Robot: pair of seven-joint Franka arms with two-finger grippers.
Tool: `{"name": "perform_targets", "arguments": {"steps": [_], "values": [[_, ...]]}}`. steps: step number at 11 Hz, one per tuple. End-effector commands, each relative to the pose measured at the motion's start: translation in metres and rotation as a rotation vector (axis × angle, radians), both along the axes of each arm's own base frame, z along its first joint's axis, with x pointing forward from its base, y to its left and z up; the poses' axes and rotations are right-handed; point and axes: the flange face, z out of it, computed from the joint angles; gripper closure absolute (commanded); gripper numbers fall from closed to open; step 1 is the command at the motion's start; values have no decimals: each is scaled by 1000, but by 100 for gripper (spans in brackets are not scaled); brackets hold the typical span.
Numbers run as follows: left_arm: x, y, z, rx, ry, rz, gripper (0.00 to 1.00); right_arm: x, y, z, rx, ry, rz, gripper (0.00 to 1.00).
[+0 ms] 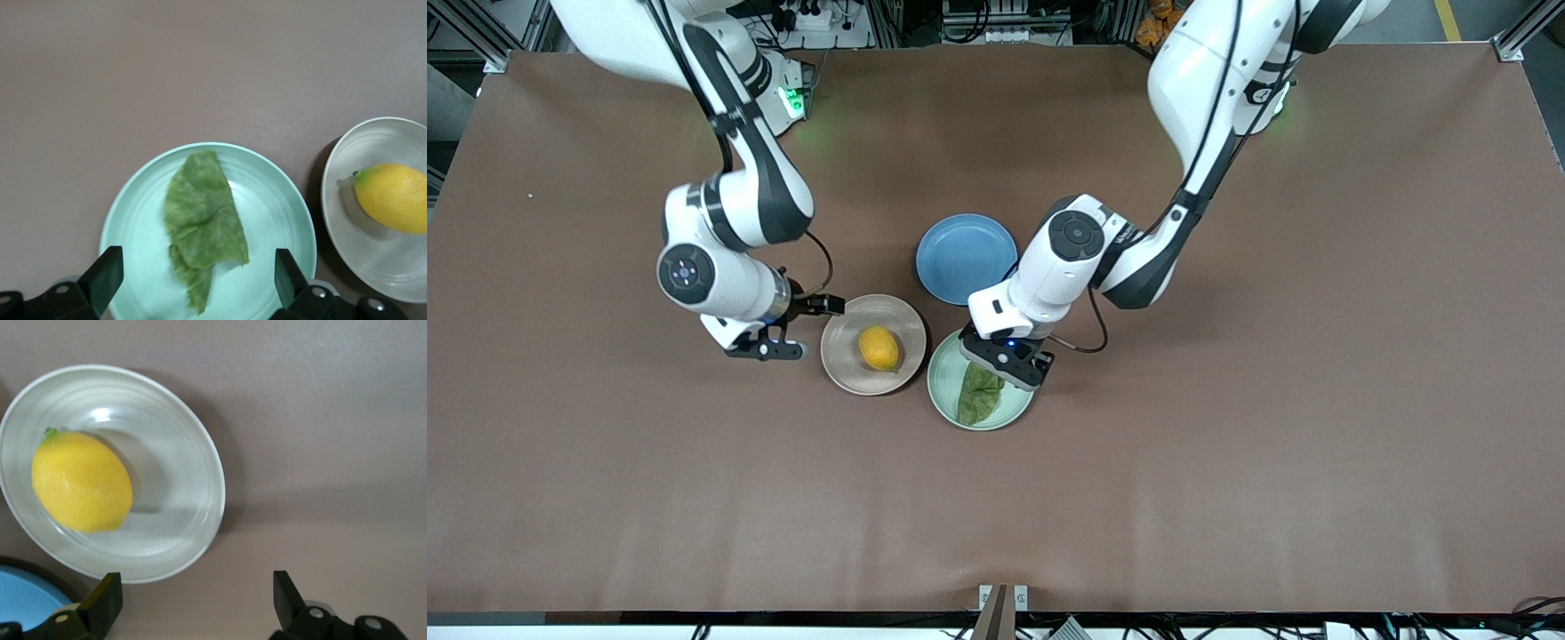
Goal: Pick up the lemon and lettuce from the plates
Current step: 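Close the left gripper on the lettuce while the right gripper grasps the lemon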
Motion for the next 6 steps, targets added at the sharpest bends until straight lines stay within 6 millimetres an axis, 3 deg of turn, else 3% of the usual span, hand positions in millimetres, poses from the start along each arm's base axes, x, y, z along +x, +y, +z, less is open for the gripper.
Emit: {"name": "perform_targets", "arguments": {"steps": [1, 3, 5, 6], "values": [[-4, -14, -31, -27, -35, 7, 0, 20, 14, 2, 48, -5, -37, 0], [-7, -13, -54, -16, -38, -2, 0, 26, 9, 2, 49, -10, -47, 0], [-9, -13, -67, -11, -60, -15, 0, 37, -23, 6, 50, -10, -82, 0], [-10, -12, -75, -6, -55, -16, 0, 34, -29, 5, 47, 22, -85, 0]]}}
